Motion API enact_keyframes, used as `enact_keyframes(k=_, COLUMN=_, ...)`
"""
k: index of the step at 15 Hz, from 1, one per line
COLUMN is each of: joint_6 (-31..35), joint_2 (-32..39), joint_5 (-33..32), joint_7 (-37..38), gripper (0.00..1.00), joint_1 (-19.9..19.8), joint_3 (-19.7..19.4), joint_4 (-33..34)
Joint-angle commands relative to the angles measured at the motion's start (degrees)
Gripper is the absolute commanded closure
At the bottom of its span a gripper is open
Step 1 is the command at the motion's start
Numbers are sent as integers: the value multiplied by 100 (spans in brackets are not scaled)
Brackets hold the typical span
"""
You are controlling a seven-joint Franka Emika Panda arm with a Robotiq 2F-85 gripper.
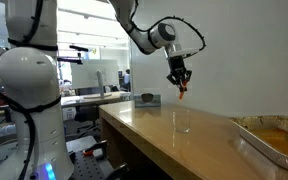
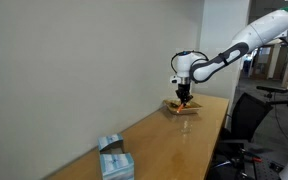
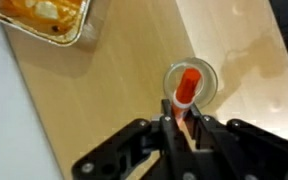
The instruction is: Put the marker on the table
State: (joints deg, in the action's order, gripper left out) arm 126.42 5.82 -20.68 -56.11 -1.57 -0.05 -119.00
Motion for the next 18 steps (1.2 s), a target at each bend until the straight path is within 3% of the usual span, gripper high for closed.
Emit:
enact_keyframes(k=1, joint_6=234, joint_2=339, joint_5=667, joint_7=-269, gripper=95, joint_1=-19, joint_3=122, joint_4=354)
enact_keyframes(k=9, joint_6=497, joint_2=1722, joint_5=1457, joint_7=-647, gripper=95, joint_1=-132, joint_3=580, joint_4=1366)
enact_keyframes(k=17, joint_6=413, joint_2=2313, joint_5=1488, joint_7=-731, gripper=95, joint_1=-230, joint_3=722, joint_4=1836)
enact_keyframes(k=18, joint_6=403, joint_2=2320, joint_5=1481, joint_7=-756, gripper=57, joint_1=-247, joint_3=726, joint_4=1837)
